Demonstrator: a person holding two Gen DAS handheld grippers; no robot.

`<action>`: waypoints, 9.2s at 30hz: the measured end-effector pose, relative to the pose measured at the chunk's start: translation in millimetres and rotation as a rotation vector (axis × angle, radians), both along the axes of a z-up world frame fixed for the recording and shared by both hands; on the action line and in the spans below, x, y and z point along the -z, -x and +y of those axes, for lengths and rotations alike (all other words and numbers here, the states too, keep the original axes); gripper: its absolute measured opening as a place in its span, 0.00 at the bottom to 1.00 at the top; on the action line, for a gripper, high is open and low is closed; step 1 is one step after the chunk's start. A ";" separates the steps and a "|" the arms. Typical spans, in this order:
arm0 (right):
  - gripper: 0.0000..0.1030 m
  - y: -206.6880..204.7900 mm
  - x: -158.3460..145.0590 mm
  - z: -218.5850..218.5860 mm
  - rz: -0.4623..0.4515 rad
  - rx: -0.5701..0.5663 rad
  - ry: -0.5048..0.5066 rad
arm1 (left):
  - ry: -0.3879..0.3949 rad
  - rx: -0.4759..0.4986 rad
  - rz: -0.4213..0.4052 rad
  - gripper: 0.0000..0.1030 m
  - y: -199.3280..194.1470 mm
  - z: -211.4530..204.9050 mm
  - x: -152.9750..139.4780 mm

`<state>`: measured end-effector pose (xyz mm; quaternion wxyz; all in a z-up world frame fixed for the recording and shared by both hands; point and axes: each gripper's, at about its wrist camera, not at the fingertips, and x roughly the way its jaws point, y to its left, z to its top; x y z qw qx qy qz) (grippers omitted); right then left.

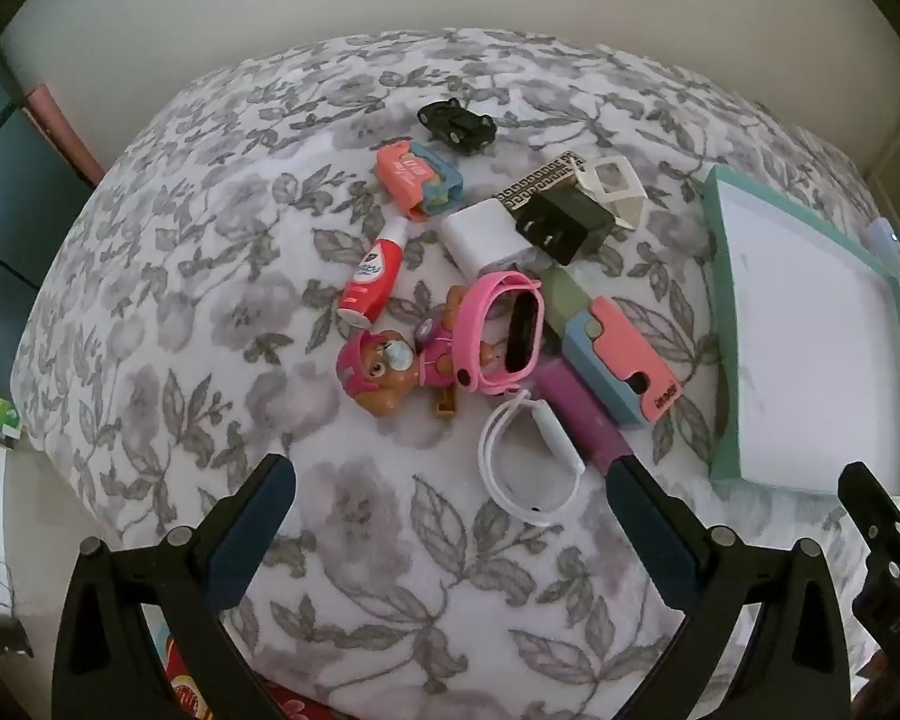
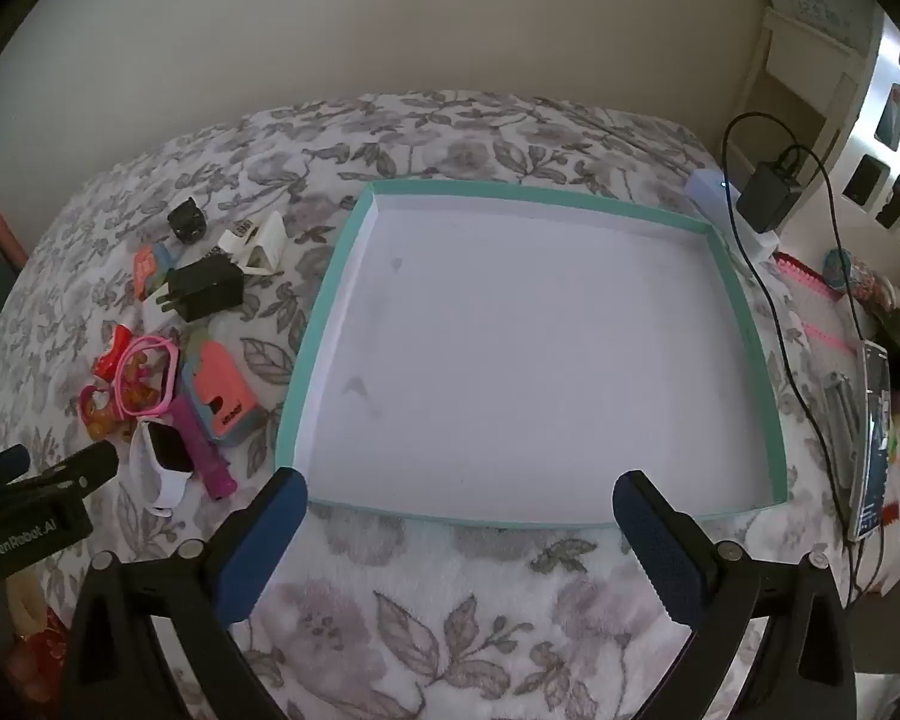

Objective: Organize rigid objects

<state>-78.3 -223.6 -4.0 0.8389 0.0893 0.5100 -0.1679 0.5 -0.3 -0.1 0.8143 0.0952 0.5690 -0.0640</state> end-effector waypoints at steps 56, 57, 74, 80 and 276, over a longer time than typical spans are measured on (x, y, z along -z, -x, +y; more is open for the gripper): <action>1.00 -4.8 0.6 7.2 0.029 -0.038 0.042 | -0.019 -0.028 -0.008 1.00 -1.0 1.4 -1.4; 1.00 -4.8 0.5 7.1 0.029 -0.037 0.041 | -0.020 -0.027 -0.009 1.00 -1.0 1.4 -1.4; 1.00 -6.2 -2.7 18.1 0.023 -0.062 0.052 | -0.015 -0.020 -0.012 1.00 0.0 -1.2 -1.8; 1.00 -7.4 -3.0 22.7 0.023 -0.070 0.058 | -0.008 -0.021 -0.012 1.00 -1.1 -0.9 -2.8; 0.79 -0.9 9.5 -142.7 -0.033 0.400 -0.056 | 0.182 0.276 -0.096 0.84 -34.3 -183.0 -2.6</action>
